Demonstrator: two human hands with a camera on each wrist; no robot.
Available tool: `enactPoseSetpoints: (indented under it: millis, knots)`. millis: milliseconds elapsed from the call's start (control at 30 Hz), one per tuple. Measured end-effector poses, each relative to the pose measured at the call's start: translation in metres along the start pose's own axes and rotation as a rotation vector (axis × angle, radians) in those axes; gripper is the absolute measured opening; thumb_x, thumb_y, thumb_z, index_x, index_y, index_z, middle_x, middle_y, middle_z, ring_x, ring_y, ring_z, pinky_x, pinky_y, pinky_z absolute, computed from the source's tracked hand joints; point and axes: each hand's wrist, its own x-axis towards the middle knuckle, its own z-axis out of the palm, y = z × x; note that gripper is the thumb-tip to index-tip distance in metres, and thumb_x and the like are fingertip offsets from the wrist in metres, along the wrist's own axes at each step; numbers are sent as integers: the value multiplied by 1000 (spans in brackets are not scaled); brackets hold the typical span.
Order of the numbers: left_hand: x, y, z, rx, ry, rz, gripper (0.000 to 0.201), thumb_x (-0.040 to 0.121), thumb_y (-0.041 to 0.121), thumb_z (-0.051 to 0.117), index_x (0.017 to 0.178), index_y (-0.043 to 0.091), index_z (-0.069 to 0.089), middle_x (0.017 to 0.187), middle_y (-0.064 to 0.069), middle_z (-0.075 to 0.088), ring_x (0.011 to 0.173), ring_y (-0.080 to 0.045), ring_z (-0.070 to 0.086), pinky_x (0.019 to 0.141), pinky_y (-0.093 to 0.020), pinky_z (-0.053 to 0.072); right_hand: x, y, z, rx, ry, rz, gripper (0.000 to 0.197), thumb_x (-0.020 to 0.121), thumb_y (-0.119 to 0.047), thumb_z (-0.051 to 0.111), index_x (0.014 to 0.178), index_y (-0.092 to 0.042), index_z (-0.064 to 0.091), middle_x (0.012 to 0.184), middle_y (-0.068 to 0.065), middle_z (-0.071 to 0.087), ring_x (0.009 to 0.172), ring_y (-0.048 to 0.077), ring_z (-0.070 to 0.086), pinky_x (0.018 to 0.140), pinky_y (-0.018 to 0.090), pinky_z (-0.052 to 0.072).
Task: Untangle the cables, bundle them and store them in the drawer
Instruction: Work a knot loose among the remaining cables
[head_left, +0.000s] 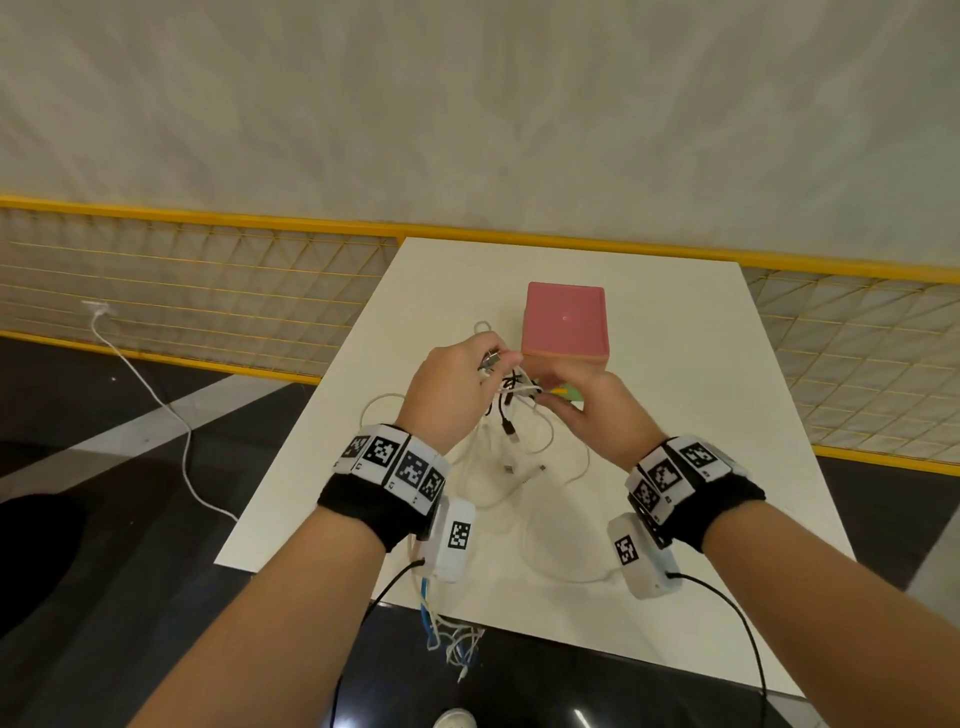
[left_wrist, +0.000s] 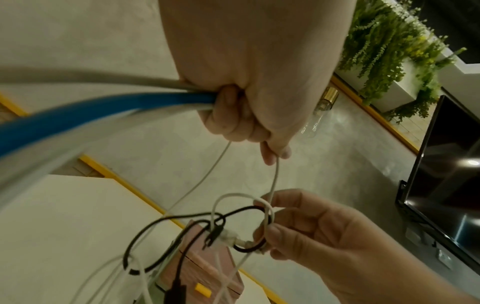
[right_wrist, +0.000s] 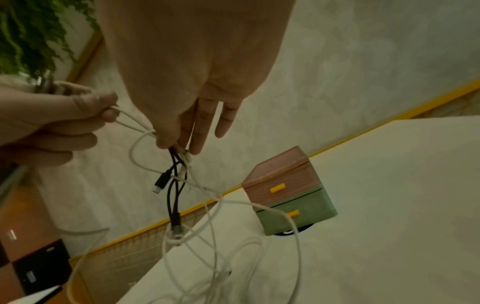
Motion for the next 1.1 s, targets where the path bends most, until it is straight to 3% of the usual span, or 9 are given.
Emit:
enactPoseSetpoints:
  millis: [100, 200, 267, 500, 667, 733, 833, 933, 1100]
  knots:
    - [-1, -4, -3, -31, 37, -49, 22, 94, 37, 58, 90, 17, 67, 78, 0, 71, 70, -20, 62, 68, -31, 51, -3, 6, 1, 29, -14, 69, 22, 88, -20, 64, 109, -14, 62, 87, -3, 63, 83, 6, 59, 81, 22, 49]
    - [2, -6, -8, -78, 86, -99, 22, 95, 34, 57, 87, 15, 65, 74, 11, 65, 67, -6, 56, 60, -6, 38, -7, 10, 3, 90, -63, 81, 8, 88, -20, 64, 93, -25, 61, 97, -4, 58, 92, 6, 57, 87, 24, 47]
    - [3, -6, -9, -112, 83, -109, 22, 95, 33, 57, 86, 15, 64, 73, 14, 63, 67, -3, 55, 60, -4, 36, -8, 9, 6, 134, -127, 94, 9, 88, -19, 64, 92, -25, 60, 100, -4, 58, 97, 6, 56, 92, 25, 48]
    - [3, -13, -11, -148, 115, -131, 26, 95, 34, 57, 84, 11, 65, 77, 13, 65, 67, -14, 58, 57, -8, 37, -8, -4, 6, 223, -159, 164, 5, 90, -14, 60, 86, -14, 57, 86, -13, 59, 87, 8, 63, 77, 21, 50]
    - [1, -11, -11, -153, 128, -144, 26, 96, 36, 55, 81, 16, 63, 74, 13, 62, 50, 3, 50, 51, -10, 32, -7, -1, -2, 84, -310, 128, 14, 87, -7, 63, 91, -13, 51, 90, 0, 58, 88, 13, 58, 77, 29, 52]
    - [1, -10, -9, -136, 117, -157, 27, 97, 35, 55, 82, 14, 63, 70, 14, 60, 46, 3, 48, 49, -10, 32, -7, -2, -3, 90, -255, 163, 17, 86, -5, 63, 87, -11, 47, 84, 9, 56, 76, 13, 55, 68, 28, 49]
    - [2, -13, -6, -88, 89, -185, 29, 97, 34, 55, 85, 9, 65, 71, 10, 61, 51, -4, 46, 57, -22, 33, -7, -2, -2, 188, -158, 243, 24, 79, -2, 70, 87, -7, 48, 77, 9, 50, 61, 5, 52, 61, 23, 45]
    - [1, -17, -4, -78, 78, -215, 30, 97, 34, 55, 86, 9, 66, 71, 8, 60, 55, -5, 46, 61, -25, 34, -7, 2, -4, 221, -68, 303, 34, 71, -4, 78, 76, -23, 49, 77, 9, 53, 65, 20, 54, 63, 37, 50]
    - [1, -16, -2, -77, 83, -239, 28, 97, 34, 54, 80, 13, 63, 80, -1, 64, 54, -6, 45, 60, -26, 31, -6, 3, -9, 163, 4, 280, 35, 72, 2, 73, 72, -27, 52, 84, -8, 53, 77, 19, 54, 71, 19, 45]
